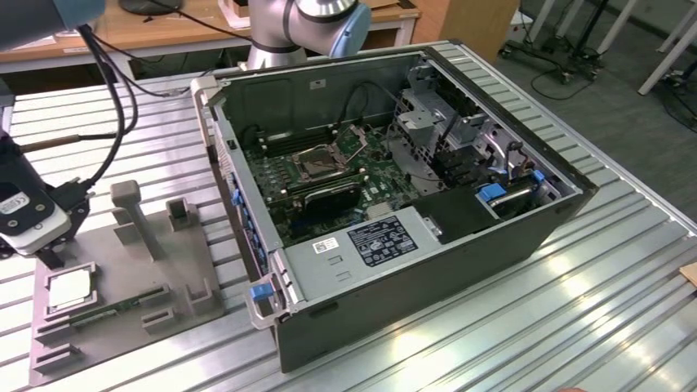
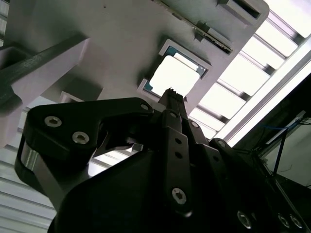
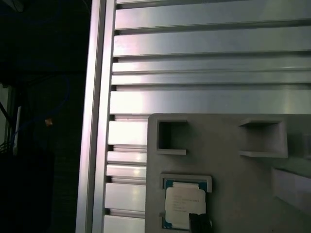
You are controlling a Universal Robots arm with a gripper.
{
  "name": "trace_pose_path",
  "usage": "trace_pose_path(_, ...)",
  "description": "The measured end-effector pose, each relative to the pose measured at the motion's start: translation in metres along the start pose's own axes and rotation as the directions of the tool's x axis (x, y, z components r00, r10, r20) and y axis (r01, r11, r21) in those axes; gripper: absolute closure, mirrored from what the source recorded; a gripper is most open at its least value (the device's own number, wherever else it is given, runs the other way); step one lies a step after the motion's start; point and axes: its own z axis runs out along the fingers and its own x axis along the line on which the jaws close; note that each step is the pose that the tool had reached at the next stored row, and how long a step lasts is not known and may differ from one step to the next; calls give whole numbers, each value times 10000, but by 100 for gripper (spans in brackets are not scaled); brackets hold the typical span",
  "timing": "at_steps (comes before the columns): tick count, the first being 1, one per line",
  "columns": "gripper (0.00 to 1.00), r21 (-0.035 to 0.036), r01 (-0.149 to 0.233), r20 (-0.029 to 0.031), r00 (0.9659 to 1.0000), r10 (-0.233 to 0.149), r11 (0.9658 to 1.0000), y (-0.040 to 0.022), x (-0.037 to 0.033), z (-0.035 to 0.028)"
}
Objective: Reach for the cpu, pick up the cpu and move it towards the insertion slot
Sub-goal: 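Reach for the cpu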
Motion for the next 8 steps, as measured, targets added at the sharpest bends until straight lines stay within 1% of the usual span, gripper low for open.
trace_pose_path(3, 89, 5, -1, 1, 10000, 1, 10000, -2, 12, 21)
trace_pose_path(8, 89, 10, 0, 2, 10000, 0, 10000, -8, 52, 59)
